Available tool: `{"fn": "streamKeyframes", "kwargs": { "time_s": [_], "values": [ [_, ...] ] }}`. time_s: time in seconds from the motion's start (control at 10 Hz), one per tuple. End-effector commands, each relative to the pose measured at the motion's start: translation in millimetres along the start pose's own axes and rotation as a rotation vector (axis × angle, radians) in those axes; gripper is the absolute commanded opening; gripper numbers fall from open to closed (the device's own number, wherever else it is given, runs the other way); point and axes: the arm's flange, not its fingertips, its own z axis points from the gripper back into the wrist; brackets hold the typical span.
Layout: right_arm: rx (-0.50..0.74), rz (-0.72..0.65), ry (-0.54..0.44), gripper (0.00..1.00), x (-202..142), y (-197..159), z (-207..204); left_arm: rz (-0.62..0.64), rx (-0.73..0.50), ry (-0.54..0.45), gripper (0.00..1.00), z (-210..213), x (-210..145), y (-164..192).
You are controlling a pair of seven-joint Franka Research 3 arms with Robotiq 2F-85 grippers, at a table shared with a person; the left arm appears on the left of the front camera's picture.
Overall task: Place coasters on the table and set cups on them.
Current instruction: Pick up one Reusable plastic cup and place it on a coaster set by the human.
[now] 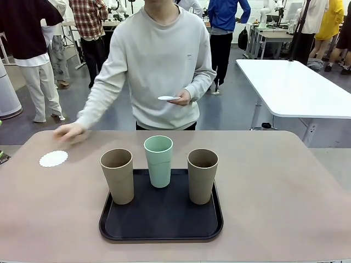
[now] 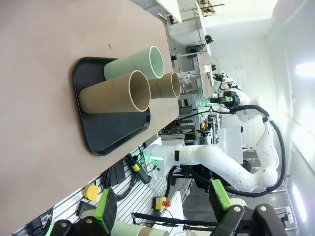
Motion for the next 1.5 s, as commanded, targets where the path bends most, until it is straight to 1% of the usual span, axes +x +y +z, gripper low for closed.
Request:
{"fn": "streamKeyframes", "kwargs": {
  "time_s": [0.0, 1.1, 1.2, 1.3, 1.4],
  "values": [
    [0.010, 0.002, -0.001, 1.00, 1, -1, 0, -0.015, -0.011, 0.000, 1.00, 3, -2, 3],
    [0.010, 0.002, -0.001, 1.00, 1, -1, 0, -0.015, -0.011, 0.000, 1.00, 3, -2, 3],
    [0.010, 0.002, -0.001, 1.00, 1, -1, 0, 0.000, 0.000, 0.000, 1.00, 0, 0, 0],
    [0.010, 0.002, -0.001, 1.00, 1, -1, 0, -0.294, 0.083, 0.014, 1.00, 8, 12, -8],
    [0.010, 0.002, -0.001, 1.00, 1, -1, 0, -0.543, 0.220, 0.022, 1.00, 3, 25, -19]
  ]
}}
